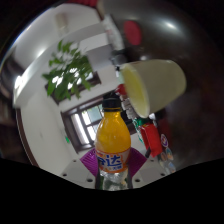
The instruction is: Pour water
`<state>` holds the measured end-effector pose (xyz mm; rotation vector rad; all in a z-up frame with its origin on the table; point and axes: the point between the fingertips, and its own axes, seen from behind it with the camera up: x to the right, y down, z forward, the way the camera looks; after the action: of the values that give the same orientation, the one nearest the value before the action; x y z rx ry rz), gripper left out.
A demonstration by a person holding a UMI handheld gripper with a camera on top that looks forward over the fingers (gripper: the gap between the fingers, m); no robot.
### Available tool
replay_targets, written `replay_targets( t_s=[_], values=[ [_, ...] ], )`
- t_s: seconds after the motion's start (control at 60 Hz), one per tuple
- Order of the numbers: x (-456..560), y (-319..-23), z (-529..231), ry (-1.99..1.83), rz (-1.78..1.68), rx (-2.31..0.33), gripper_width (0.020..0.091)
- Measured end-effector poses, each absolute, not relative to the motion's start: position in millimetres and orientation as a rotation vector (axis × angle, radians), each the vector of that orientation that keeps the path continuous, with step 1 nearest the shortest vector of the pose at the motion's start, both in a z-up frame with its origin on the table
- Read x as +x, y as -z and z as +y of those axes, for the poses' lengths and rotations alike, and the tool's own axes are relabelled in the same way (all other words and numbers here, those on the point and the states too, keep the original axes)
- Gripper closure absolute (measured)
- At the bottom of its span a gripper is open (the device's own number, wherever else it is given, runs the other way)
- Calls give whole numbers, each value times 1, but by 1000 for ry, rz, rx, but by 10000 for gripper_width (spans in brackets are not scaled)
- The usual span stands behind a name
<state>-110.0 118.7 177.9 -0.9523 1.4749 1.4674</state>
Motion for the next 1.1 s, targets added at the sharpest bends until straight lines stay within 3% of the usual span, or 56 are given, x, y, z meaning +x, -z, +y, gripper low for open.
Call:
replay_targets(
  t_s=[0.133, 0.367, 0.55, 0.767, 1.1],
  values=[
    [-131, -204, 116, -1190, 1153, -1280, 737],
    [-110, -307, 121, -500, 440, -1522, 727],
    [-45, -332, 128, 55, 163, -1595, 730],
    [59, -293, 124, 314, 214, -1647, 728],
    [170, -167, 133, 398, 328, -1764, 727]
  ],
)
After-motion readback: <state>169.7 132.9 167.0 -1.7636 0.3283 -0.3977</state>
